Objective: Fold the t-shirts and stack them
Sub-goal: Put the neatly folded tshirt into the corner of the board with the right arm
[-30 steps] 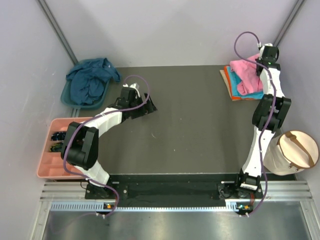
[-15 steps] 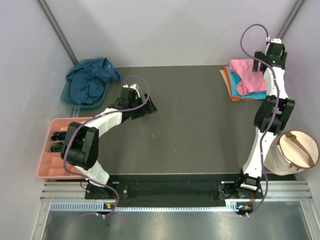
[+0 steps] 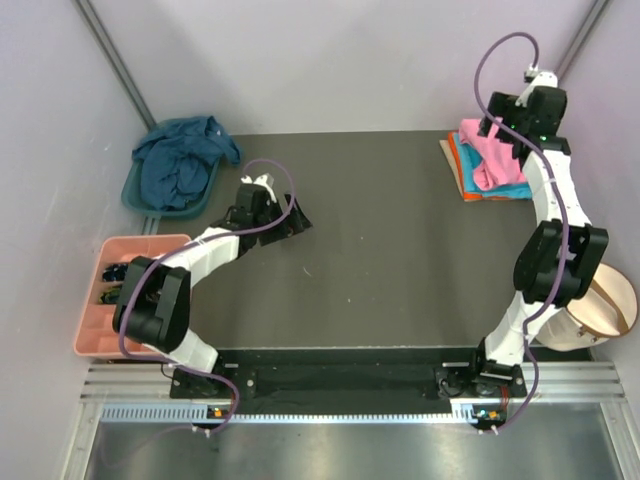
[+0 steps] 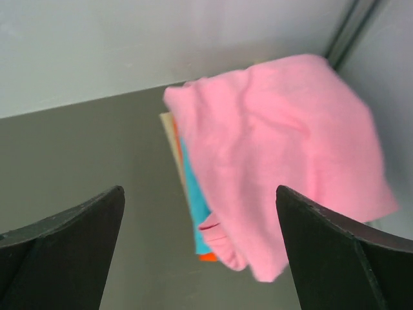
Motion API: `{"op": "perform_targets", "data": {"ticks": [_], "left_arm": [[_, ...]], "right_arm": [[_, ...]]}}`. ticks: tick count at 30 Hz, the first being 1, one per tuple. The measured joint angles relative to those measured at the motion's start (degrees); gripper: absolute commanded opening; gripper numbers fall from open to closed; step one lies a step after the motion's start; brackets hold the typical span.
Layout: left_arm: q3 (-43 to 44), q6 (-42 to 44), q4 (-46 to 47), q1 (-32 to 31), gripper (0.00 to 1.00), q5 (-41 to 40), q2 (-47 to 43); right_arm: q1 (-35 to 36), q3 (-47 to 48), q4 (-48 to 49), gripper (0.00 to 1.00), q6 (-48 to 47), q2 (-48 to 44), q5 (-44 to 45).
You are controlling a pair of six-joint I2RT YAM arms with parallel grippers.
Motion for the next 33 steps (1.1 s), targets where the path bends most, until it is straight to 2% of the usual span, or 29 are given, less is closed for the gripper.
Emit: {"op": "perform_targets", "data": {"ticks": [7,18,23,33], "left_arm": [[-3.1,0.6,1.6,0.0,0.99,0.0,-3.4],[-4.3,1.4,2.4,0.0,0.99,0.2,-3.7],[-4.3,1.3,2.8,0.0,0.99,0.6,-3.7],[-4.3,1.3,2.8,0.0,0.99,2.0,-3.6]], "right_arm": [[2.1,-7.1,0.8,0.99,3.8,-0.3,-3.0],[2.0,-6.0,1.5,0.99,5.3,3.9,-3.1],[2.0,-6.7,2.0,0.99,5.9,3.9,-1.7],[2.2,-16.4,2.9,0.99,8.1,2.7,2.6]]}}
